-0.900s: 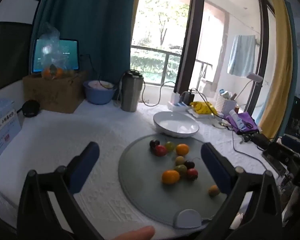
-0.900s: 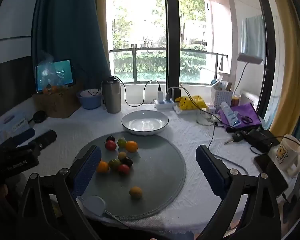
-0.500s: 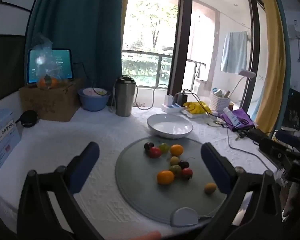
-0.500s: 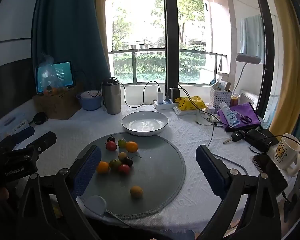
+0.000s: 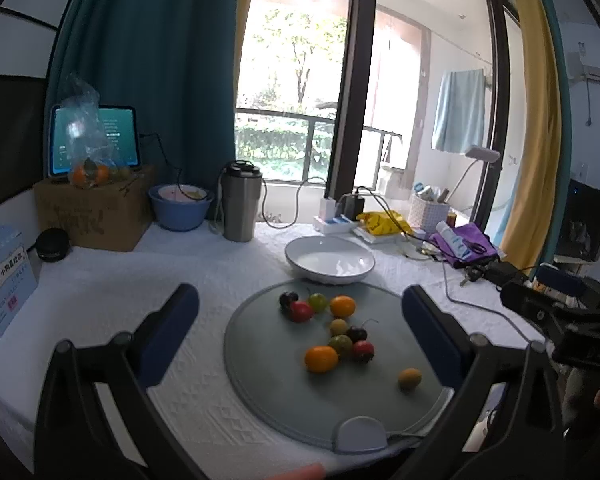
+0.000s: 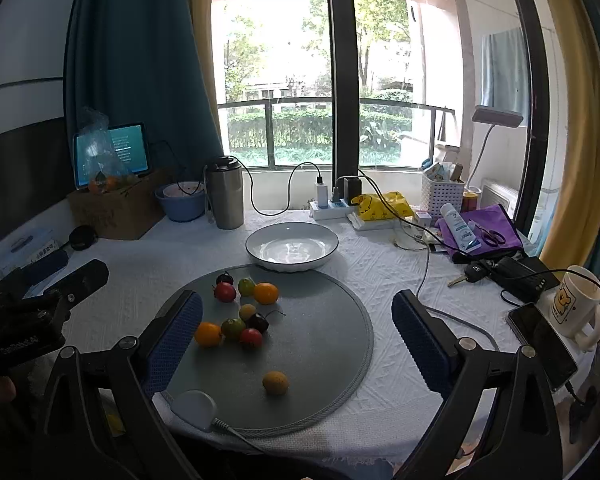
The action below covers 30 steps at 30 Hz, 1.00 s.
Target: Organize fruits
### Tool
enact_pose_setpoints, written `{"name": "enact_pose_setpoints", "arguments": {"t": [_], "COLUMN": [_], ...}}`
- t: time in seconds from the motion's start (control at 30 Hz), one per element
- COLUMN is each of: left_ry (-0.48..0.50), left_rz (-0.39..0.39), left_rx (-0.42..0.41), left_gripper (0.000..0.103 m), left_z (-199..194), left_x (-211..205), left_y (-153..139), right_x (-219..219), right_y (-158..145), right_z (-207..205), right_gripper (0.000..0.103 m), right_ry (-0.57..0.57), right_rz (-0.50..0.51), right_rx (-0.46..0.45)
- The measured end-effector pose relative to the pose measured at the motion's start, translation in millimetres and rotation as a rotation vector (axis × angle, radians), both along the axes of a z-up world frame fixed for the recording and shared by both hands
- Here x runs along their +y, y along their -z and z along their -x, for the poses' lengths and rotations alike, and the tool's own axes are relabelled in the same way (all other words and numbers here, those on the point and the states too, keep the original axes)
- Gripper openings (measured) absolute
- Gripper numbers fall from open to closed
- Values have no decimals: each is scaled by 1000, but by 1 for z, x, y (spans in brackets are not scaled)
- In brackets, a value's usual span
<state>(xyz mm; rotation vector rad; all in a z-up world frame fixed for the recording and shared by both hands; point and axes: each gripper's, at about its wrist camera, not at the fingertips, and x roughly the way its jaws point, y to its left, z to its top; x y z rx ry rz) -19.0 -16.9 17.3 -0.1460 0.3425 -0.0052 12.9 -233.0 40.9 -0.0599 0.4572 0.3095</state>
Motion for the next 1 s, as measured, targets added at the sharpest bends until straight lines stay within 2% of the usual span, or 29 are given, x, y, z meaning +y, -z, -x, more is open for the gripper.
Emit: {"name": "enact_pose_setpoints", "arguments": {"t": [0.43,1.0], "left_ry": [-3,-2], "left_rz": [1,-2], "left_rx": [-41,-51], "left_gripper": [102,102], "left_z": [8,10], "left_x": [1,0], "left_y": [-5,-8], "right_x": [-2,-4], "right_y": [2,1], "right_z": [-3,-3], "right_gripper": [98,98], "right_ry": [-5,-9], "right_rz": [-2,-7], "right_rx": [9,16]}}
